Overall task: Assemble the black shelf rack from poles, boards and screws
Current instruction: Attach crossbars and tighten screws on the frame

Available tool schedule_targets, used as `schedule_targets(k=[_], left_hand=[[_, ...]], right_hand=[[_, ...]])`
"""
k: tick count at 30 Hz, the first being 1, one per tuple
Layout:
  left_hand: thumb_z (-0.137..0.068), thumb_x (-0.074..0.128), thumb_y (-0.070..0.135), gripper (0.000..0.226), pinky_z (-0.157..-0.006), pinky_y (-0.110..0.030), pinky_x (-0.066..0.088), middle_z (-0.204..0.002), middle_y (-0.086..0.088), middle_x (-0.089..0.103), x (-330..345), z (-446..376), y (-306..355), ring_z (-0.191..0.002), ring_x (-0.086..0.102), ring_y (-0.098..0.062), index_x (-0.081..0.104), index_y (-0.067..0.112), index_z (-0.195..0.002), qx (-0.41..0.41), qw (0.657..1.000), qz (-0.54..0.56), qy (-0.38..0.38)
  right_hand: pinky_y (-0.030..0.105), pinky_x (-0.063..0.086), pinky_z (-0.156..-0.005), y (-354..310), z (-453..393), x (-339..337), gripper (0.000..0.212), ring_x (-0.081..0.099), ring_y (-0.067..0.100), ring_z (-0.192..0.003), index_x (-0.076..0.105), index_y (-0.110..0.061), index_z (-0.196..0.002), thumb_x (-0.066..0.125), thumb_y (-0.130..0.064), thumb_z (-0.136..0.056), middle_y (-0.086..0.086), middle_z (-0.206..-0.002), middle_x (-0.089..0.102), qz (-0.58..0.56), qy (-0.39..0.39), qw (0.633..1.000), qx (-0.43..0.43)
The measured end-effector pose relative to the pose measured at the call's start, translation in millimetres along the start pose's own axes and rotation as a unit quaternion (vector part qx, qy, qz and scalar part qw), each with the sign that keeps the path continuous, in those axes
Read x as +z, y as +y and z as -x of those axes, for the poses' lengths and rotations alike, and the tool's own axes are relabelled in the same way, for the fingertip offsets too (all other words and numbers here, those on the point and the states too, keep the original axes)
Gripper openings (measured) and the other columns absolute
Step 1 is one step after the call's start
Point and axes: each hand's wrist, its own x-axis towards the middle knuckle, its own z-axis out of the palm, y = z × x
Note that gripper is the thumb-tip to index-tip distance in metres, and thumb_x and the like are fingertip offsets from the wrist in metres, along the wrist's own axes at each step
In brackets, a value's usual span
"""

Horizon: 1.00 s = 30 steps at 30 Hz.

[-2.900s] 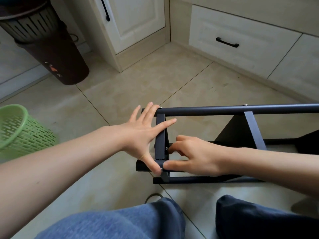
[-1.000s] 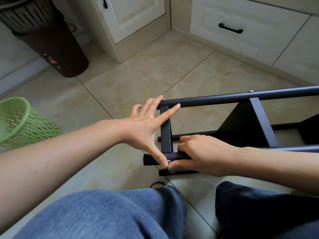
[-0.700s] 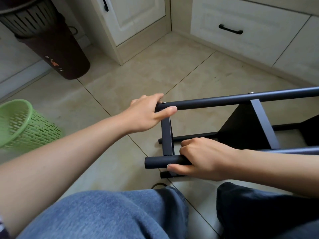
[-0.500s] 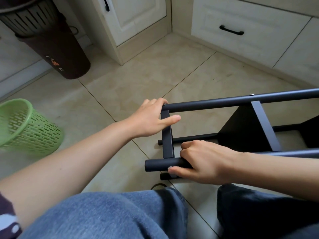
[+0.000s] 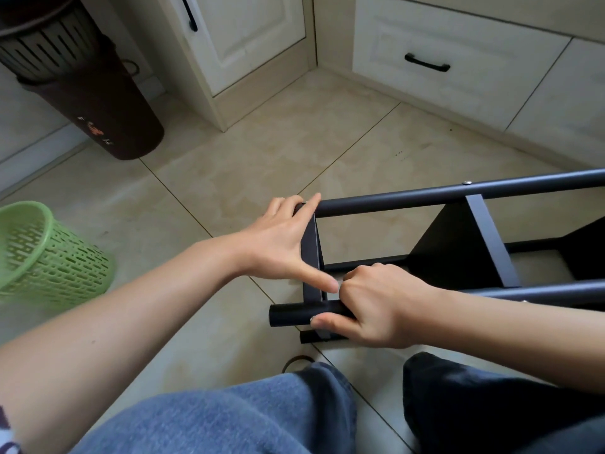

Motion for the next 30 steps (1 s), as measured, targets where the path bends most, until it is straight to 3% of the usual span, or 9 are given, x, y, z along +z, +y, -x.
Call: schedule_targets(k=[2, 5, 10, 14, 18, 23, 30], left_hand=[[-0.051, 0.079, 0.079, 0.148, -0.118, -0.030, 0.007, -0.157, 0.010, -0.004, -2.8, 4.7, -2.3, -0.142, -0.012, 0.001, -0.019, 0.040, -0.154, 0.015, 0.999, -0.004, -0.037], [-0.035, 0.073, 0.087, 0.150, -0.124, -0.047, 0.002, -0.160, 0.000, -0.024, -7.6, 7.6, -0.5, -0.147, -0.027, -0.017, -0.028, 0.058, -0.142, 0.009, 0.994, -0.071, -0.083], [-0.042, 0.083, 0.078, 0.157, -0.116, -0.055, -0.014, -0.148, -0.021, -0.049, -8.3, 3.9, 7.9, -0.135, -0.049, -0.038, -0.039, 0.055, -0.137, -0.028, 0.977, -0.159, -0.142], [-0.041, 0.083, 0.079, 0.161, -0.116, -0.060, -0.017, -0.143, -0.025, -0.053, -6.0, 3.5, 15.1, -0.130, -0.052, -0.041, -0.045, 0.051, -0.135, -0.043, 0.971, -0.179, -0.152], [-0.041, 0.083, 0.079, 0.162, -0.116, -0.059, -0.018, -0.142, -0.023, -0.055, -5.3, 4.6, 15.3, -0.129, -0.053, -0.040, -0.046, 0.050, -0.134, -0.045, 0.971, -0.176, -0.157], [-0.039, 0.082, 0.080, 0.161, -0.116, -0.061, -0.017, -0.140, -0.022, -0.057, -4.5, 2.4, 13.6, -0.126, -0.056, -0.039, -0.047, 0.053, -0.132, -0.051, 0.968, -0.175, -0.171], [-0.031, 0.072, 0.083, 0.144, -0.116, -0.056, -0.019, -0.147, -0.010, -0.052, 3.4, 5.9, 2.3, -0.129, -0.057, -0.031, -0.029, 0.070, -0.133, -0.017, 0.986, -0.111, -0.120]], right_hand=[[0.032, 0.029, -0.053, 1.1, 0.5, 0.3, 0.074, 0.041, 0.022, -0.050, 0.038, -0.017, -0.055, 0.009, -0.081, -0.080, -0.001, -0.058, 0.044, 0.008, 0.002, 1.000, 0.007], [0.031, 0.027, -0.050, 1.2, 0.3, 0.2, 0.074, 0.036, 0.017, -0.046, 0.036, -0.017, -0.053, 0.012, -0.082, -0.081, -0.003, -0.055, 0.040, 0.012, 0.000, 1.000, 0.014], [0.032, 0.026, -0.049, 1.4, -0.3, -1.0, 0.074, 0.036, 0.016, -0.045, 0.035, -0.018, -0.052, 0.013, -0.084, -0.077, -0.004, -0.053, 0.037, -0.012, -0.001, 0.999, 0.032], [0.031, 0.025, -0.044, 2.2, 0.8, -2.6, 0.080, 0.041, 0.016, -0.046, 0.039, -0.017, -0.053, 0.011, -0.089, -0.071, -0.002, -0.054, 0.043, -0.026, -0.009, 0.999, 0.042], [0.029, 0.023, -0.043, 2.4, 1.9, -6.9, 0.077, 0.037, 0.014, -0.042, 0.037, -0.015, -0.050, 0.030, -0.087, -0.077, -0.003, -0.048, 0.038, -0.065, -0.017, 0.996, 0.056], [0.029, 0.024, -0.043, 3.1, 0.5, -9.7, 0.077, 0.037, 0.015, -0.042, 0.038, -0.015, -0.051, 0.036, -0.088, -0.076, -0.003, -0.047, 0.039, -0.101, -0.036, 0.991, 0.076], [0.029, 0.025, -0.045, 7.4, -2.7, -5.9, 0.078, 0.045, 0.015, -0.046, 0.044, -0.015, -0.053, 0.037, -0.090, -0.073, -0.003, -0.050, 0.045, -0.131, -0.053, 0.986, 0.082]])
